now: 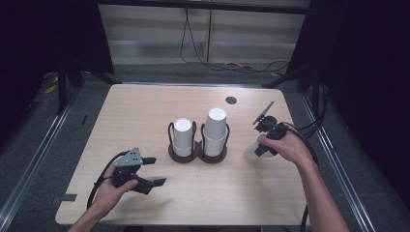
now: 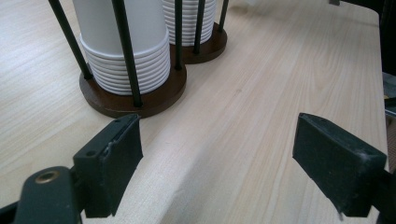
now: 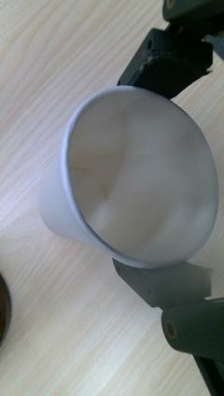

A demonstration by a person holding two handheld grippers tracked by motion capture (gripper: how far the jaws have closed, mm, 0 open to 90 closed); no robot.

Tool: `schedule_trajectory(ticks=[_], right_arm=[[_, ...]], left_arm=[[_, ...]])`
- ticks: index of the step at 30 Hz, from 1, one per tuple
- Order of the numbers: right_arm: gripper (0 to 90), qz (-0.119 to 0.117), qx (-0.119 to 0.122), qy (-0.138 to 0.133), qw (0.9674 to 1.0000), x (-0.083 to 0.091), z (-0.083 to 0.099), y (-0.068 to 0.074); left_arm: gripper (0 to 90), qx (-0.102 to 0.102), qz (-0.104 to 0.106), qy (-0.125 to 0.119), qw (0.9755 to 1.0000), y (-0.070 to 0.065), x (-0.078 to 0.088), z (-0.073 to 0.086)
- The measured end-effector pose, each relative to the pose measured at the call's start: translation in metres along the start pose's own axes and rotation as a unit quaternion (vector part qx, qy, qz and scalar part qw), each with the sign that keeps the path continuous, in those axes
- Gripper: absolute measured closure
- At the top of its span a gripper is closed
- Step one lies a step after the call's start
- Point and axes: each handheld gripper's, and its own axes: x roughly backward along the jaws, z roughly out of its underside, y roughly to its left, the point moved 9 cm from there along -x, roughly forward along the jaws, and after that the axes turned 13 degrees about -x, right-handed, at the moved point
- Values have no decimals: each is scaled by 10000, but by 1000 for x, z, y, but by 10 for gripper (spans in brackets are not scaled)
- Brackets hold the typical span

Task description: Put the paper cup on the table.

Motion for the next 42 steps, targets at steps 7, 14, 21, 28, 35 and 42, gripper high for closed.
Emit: schedule_trajectory(ticks=[7, 14, 21, 28, 35, 42], right_arm=[[221, 173, 122, 364, 9991, -12, -9, 5], [200, 176, 52, 260, 9995, -16, -19, 10], [181, -25, -159, -130, 9998, -23, -29, 15], [169, -129, -290, -478, 9984, -29, -35, 18], [165, -422, -559, -746, 9947, -34, -32, 17], [161, -781, -785, -1048, 9883, -37, -26, 16]], left_arm=[[158, -23, -16, 24, 10000, -1, 0, 1], [158, -7, -9, 2, 10000, 0, 2, 2], [158, 29, -9, -2, 10000, 0, 1, 3], [158, 72, 0, -59, 10000, 2, 3, 1], [158, 105, -11, -42, 9999, 4, 4, 3], [158, 61, 2, -29, 10000, 3, 3, 4]])
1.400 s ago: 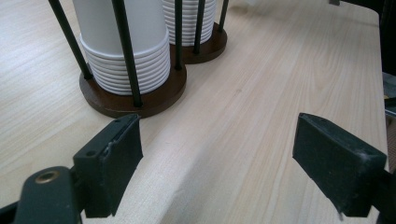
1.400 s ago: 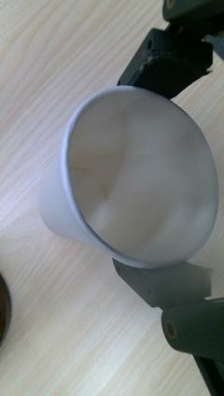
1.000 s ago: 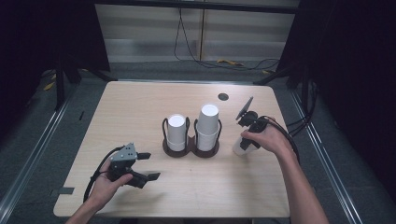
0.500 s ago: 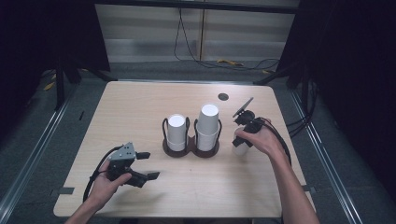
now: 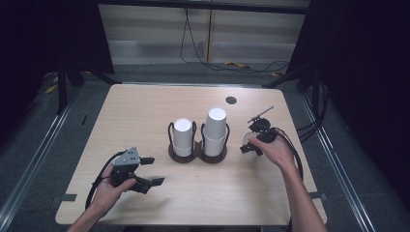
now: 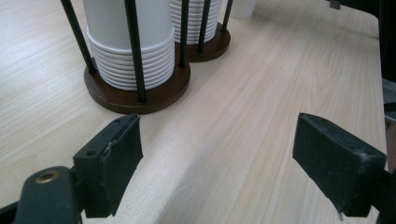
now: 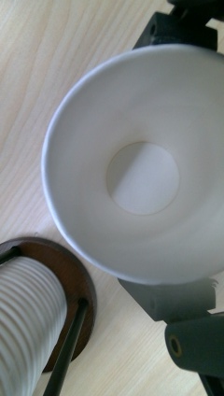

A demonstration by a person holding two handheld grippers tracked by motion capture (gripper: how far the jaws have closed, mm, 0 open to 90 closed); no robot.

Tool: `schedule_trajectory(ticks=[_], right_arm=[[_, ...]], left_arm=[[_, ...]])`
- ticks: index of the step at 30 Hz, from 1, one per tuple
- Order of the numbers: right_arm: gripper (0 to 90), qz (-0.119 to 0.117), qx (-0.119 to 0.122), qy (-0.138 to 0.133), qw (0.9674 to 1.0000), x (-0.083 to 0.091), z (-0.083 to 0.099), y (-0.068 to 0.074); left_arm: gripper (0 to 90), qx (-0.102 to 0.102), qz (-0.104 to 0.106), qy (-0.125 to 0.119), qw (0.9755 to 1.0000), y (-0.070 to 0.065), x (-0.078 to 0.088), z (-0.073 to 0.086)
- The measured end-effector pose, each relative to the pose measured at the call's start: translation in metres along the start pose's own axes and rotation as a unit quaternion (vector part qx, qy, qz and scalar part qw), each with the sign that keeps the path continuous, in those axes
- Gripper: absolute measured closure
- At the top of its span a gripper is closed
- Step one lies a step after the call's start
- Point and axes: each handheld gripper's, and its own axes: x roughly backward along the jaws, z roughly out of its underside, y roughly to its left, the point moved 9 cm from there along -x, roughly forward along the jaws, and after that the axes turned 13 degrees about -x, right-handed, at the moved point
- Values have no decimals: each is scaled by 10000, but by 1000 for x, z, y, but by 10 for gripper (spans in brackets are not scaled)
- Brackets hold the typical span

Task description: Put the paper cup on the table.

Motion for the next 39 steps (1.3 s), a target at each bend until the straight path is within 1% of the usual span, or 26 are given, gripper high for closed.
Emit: schedule_trajectory(ticks=[2, 4, 5, 8, 11, 13, 15, 16, 17, 18, 19, 21, 23, 24, 27, 28, 30, 31, 32, 34, 36, 37, 39], right_arm=[[160, -72, -34, -88, 9999, 0, 0, 0], [160, -58, -30, -124, 9999, 1, 1, 1], [160, -56, -16, -134, 9999, 1, 1, 1], [160, -36, -62, -223, 9997, 0, 2, 0], [160, -95, -91, -288, 9995, -4, 6, -2], [159, -67, -114, -356, 9993, -3, 8, -2], [160, -59, -129, -469, 9988, -2, 10, -2], [158, -84, -152, -575, 9982, -1, 10, -2], [157, -122, -157, -596, 9980, 0, 11, -1], [157, -114, -153, -626, 9979, 0, 11, -1], [156, -90, -118, -677, 9976, 1, 12, -1], [155, -112, -145, -661, 9976, 0, 15, -1], [156, -71, -160, -641, 9978, -1, 17, -2], [155, -75, -195, -677, 9975, -1, 17, -3], [155, -94, -200, -826, 9963, 4, 16, -2], [155, -86, -189, -857, 9961, 5, 16, -1], [155, -109, -223, -881, 9958, 5, 16, -1], [155, -80, -224, -888, 9958, 5, 17, -1], [155, -62, -239, -889, 9957, 5, 17, -1], [155, -80, -260, -952, 9951, 5, 19, -1], [154, -46, -251, -967, 9950, 4, 23, -2], [154, -66, -283, -956, 9950, 3, 25, -2], [154, -20, -308, -1027, 9942, 3, 28, -5]], left_arm=[[158, -11, -16, 38, 10000, 0, 0, 1], [158, -9, -26, 67, 10000, 0, 0, 2], [158, 22, -35, 54, 10000, 0, -1, 2], [158, 16, -64, 56, 10000, 2, 0, 2], [158, 27, -74, 54, 10000, 2, 0, 1], [158, 60, -77, 48, 9999, 2, -1, 1], [158, 64, -97, 73, 9999, 3, -2, 1], [158, 74, -115, 97, 9999, 3, -2, 2], [158, 89, -137, 101, 9998, 4, -2, 1], [158, 120, -160, 85, 9998, 4, -3, 0], [158, 105, -187, 80, 9997, 5, -2, -1], [158, 112, -251, 91, 9996, 7, -1, -3], [158, 117, -277, 62, 9995, 7, 1, -5], [158, 107, -295, 73, 9995, 8, 2, -6], [158, 67, -300, 126, 9994, 8, 6, -2], [158, 105, -307, 125, 9994, 7, 7, -1], [158, 114, -364, 125, 9992, 9, 10, 2], [158, 169, -347, 90, 9992, 8, 9, 2], [158, 145, -359, 108, 9992, 8, 10, 3], [158, 184, -358, 90, 9991, 8, 11, 4], [158, 184, -386, 67, 9991, 8, 12, 4], [158, 184, -386, 73, 9991, 8, 12, 4], [158, 187, -382, 47, 9991, 7, 12, 5]])
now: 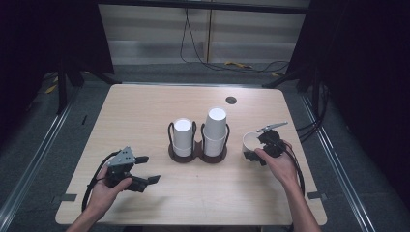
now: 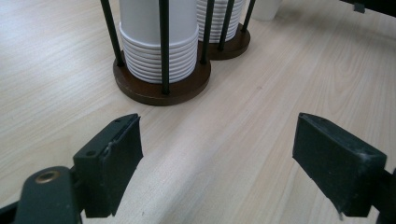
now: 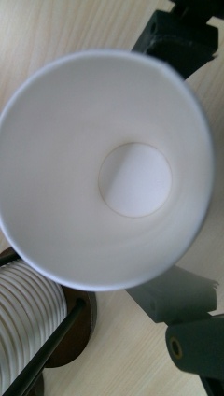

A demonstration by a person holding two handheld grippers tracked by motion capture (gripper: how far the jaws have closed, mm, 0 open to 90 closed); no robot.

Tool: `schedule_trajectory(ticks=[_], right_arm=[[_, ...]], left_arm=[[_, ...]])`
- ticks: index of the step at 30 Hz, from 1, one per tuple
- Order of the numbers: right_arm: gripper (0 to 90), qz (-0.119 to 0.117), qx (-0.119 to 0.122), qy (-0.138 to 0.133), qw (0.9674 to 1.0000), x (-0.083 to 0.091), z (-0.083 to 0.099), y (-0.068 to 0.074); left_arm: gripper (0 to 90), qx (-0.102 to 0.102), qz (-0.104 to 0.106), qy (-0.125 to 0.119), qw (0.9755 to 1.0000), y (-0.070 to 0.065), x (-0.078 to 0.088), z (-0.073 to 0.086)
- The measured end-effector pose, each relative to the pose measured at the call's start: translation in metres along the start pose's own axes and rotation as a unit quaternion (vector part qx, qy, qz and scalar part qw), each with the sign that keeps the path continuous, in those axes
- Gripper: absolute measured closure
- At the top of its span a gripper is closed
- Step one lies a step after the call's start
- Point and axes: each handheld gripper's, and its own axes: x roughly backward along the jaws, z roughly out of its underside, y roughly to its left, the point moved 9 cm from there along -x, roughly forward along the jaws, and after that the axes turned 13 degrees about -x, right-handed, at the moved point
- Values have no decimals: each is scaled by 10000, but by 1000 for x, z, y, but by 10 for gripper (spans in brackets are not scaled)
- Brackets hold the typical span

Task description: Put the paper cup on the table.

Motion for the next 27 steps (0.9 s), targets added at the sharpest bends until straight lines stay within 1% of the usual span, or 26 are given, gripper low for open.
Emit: schedule_trajectory(ticks=[2, 3, 4, 6, 8, 11, 13, 14, 16, 19, 20, 21, 23, 24, 26, 27], right_arm=[[155, -40, -20, -181, 9998, 4, 0, 0], [155, 18, 79, -309, 9995, 7, 0, 0], [151, 71, 88, -366, 9993, 10, 0, 0], [148, -21, 28, -514, 9987, 16, -1, 1], [144, -87, -37, -620, 9980, 21, 0, 2], [144, -34, 12, -683, 9977, 25, 5, 5], [144, -124, 1, -724, 9973, 26, 8, 7], [144, -132, -35, -775, 9969, 28, 10, 8], [142, -91, -7, -884, 9960, 31, 12, 8], [146, -94, -65, -902, 9959, 34, 19, 9], [150, -102, -67, -896, 9959, 35, 23, 9], [150, -95, -68, -908, 9958, 37, 27, 9], [152, -159, -94, -975, 9951, 39, 31, 12], [152, -168, -45, -1038, 9944, 40, 32, 13], [151, -175, -52, -1128, 9935, 43, 34, 16], [151, -236, -38, -1200, 9925, 44, 35, 20]], left_arm=[[158, 11, 9, 24, 10000, -1, 0, 2], [158, -19, 15, 42, 10000, -1, 0, 3], [158, 13, 22, 39, 10000, -2, 0, 4], [158, 40, 2, 34, 10000, -2, 0, 5], [158, 14, -15, 25, 10000, -2, 0, 6], [158, 46, -25, 17, 10000, -1, 1, 6], [158, 26, -64, 34, 10000, 0, 1, 7], [158, 21, -62, 29, 10000, 0, 1, 7], [158, 35, -63, 20, 10000, 0, 1, 7], [158, 91, -42, -19, 9999, -2, 1, 6], [158, 57, -46, -12, 10000, -2, 1, 6], [158, 72, -44, -14, 10000, -2, 1, 6], [158, 62, -45, 16, 10000, -2, 1, 6], [158, 93, -21, 6, 10000, -3, 0, 6], [158, 87, -6, -6, 10000, -4, 0, 6], [158, 87, -3, -9, 10000, -5, 0, 6]])
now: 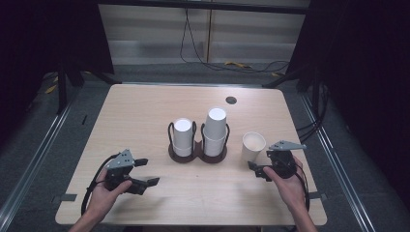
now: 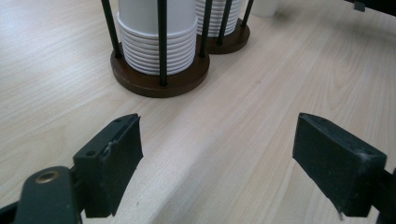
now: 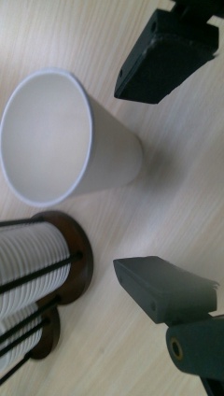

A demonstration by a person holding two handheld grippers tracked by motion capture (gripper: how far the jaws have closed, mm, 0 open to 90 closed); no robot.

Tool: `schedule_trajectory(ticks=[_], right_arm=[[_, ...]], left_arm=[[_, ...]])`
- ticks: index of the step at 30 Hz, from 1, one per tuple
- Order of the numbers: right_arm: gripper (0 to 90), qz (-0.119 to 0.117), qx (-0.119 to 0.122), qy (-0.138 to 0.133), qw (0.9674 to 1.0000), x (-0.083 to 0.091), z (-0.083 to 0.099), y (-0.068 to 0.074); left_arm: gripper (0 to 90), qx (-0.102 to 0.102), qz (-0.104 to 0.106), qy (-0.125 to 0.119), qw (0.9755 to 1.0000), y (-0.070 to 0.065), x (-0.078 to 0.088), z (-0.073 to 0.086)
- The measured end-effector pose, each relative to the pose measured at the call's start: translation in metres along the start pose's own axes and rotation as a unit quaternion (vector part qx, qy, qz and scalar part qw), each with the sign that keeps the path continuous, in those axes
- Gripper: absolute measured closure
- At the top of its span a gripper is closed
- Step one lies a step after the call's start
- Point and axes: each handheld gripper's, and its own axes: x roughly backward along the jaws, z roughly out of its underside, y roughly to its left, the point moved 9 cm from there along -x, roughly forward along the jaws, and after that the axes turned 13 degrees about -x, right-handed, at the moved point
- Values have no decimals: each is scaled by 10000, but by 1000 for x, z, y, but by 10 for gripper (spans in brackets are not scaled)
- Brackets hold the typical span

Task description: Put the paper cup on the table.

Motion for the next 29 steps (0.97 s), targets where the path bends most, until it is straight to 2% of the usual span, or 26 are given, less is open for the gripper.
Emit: schedule_trajectory(ticks=[4, 6, 9, 13, 15, 21, 23, 24, 27, 29], right_arm=[[157, -220, -16, -145, 9997, 1, 4, 17], [157, -351, -6, -175, 9992, -1, 8, 26], [157, -541, 23, -354, 9979, -4, 11, 41], [157, -644, 26, -449, 9969, -7, 11, 52], [156, -715, 24, -446, 9964, -10, 12, 59], [157, -803, 155, -517, 9953, -17, 19, 74], [155, -872, 139, -613, 9942, -18, 18, 78], [153, -855, 132, -664, 9940, -18, 18, 78], [153, -854, 164, -499, 9950, -26, 27, 80], [153, -837, 210, -406, 9954, -30, 31, 81]], left_arm=[[158, -62, 26, 14, 10000, -3, -1, -1], [158, 13, 49, -57, 10000, -6, -1, -2], [158, -26, 18, -52, 10000, -9, -1, -3], [158, 165, 23, -193, 9997, -13, -3, -5], [158, 230, 135, -253, 9993, -16, -3, -7], [158, 162, 148, -222, 9995, -26, -9, -6], [158, 189, 9, -205, 9996, -26, -12, -5], [158, 190, 45, -176, 9997, -27, -13, -4], [158, 83, 96, -68, 9999, -31, -17, -2], [158, 101, 158, -91, 9998, -33, -17, -3]])
